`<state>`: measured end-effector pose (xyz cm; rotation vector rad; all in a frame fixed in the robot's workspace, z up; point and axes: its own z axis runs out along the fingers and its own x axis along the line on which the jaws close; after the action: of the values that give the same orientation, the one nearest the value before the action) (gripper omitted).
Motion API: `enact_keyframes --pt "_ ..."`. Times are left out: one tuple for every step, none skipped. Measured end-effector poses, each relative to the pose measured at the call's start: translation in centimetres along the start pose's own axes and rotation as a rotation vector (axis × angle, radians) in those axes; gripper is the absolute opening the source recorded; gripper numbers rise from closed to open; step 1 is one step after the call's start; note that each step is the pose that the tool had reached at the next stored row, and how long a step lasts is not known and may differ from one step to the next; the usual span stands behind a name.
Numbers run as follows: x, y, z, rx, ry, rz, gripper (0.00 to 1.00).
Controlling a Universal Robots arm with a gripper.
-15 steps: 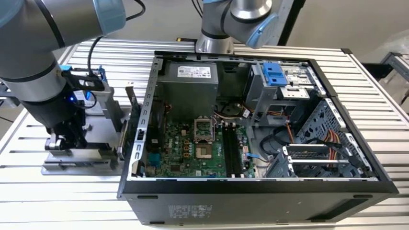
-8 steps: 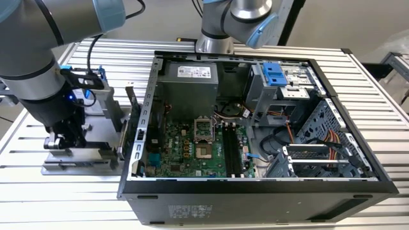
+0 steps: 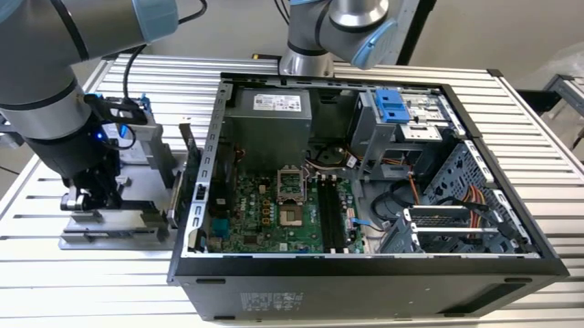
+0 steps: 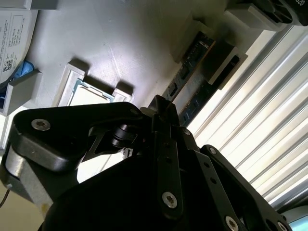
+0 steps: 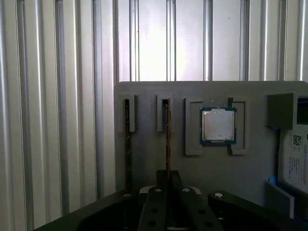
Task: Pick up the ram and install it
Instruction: 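Pick up the ram and move it above insertion slot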
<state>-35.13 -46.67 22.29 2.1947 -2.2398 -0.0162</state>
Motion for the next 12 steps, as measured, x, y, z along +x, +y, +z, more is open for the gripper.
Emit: enact_keyframes --pt "0.00 0.00 -0.05 0.0000 0.0000 0.000 0.00" --pt "0.00 0.00 -0.11 -0.0001 0.0001 0.000 0.00" --pt "0.00 0.00 -0.17 -0.0001 0.0000 0.000 0.00" --pt "0.00 0.01 -0.23 -0.0001 0.0001 0.000 0.00" --pt "0.00 0.01 -0.30 -0.0002 0.0001 0.000 0.00" --pt "0.00 0.01 -0.38 -0.0001 0.0001 0.000 0.00" --pt "0.00 0.01 -0.45 -0.0001 0.0000 0.000 0.00" --pt "0.00 0.01 -0.54 -0.0001 0.0000 0.000 0.00" --pt "0.00 0.01 -0.62 -0.0001 0.0001 0.000 0.00" --pt "0.00 0.01 -0.70 -0.0001 0.0001 0.000 0.00" --pt "0.00 0.01 -0.76 -0.0001 0.0000 0.000 0.00" --pt "0.00 0.01 -0.84 -0.0001 0.0000 0.000 0.00"
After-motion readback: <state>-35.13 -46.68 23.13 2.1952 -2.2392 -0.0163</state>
